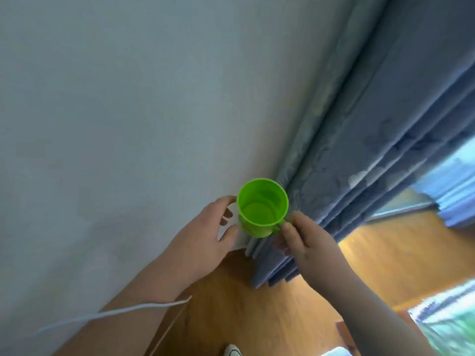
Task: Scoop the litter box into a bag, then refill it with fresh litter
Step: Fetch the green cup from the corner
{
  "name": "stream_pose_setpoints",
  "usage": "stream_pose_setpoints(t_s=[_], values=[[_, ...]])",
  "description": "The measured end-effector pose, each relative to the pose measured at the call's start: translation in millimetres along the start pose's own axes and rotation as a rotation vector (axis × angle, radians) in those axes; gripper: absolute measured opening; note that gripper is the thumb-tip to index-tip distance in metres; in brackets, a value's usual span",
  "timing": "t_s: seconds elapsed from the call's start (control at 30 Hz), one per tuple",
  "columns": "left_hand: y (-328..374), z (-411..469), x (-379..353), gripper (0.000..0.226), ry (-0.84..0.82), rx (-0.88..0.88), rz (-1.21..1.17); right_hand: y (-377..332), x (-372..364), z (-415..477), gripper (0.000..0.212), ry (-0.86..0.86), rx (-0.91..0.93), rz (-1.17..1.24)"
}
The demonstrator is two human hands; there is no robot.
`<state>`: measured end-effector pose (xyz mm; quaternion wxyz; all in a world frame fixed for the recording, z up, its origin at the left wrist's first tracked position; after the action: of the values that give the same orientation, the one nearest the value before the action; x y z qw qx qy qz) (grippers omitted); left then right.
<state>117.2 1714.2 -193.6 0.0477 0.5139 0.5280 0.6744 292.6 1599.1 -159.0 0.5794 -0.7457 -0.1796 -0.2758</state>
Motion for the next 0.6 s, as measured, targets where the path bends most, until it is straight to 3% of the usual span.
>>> stream_pose_setpoints(t_s=[0.23, 0.43, 0.6], values=[[47.4, 13.3, -95.8, 0.041, -0.474, -0.210, 0.132, 60.1, 8.9, -157.6, 0.029, 0.422, -0.355, 0.221], [132.4, -23.7, -198.1, 0.030, -0.812, -0.418, 0.198, 75.2, -10.7, -302.7, 0.031, 0.727, -0.592, 0.351], [187.8, -70.1, -267.0, 0.031, -0.938, -0.598, 0.430, 104.6, -51.2, -409.1, 0.032, 0.957, -0.736, 0.451]])
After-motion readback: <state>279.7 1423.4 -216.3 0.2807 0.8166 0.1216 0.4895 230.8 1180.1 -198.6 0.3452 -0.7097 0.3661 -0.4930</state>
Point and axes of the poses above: each hand's wrist, its own z-axis towards the middle knuckle, its own x-axis out of the back of the hand, y = z × x, the point moved 5 cm from there along z, towards the middle knuckle, and after that the axes turned 14 degrees about -y, right-handed, at the moved point
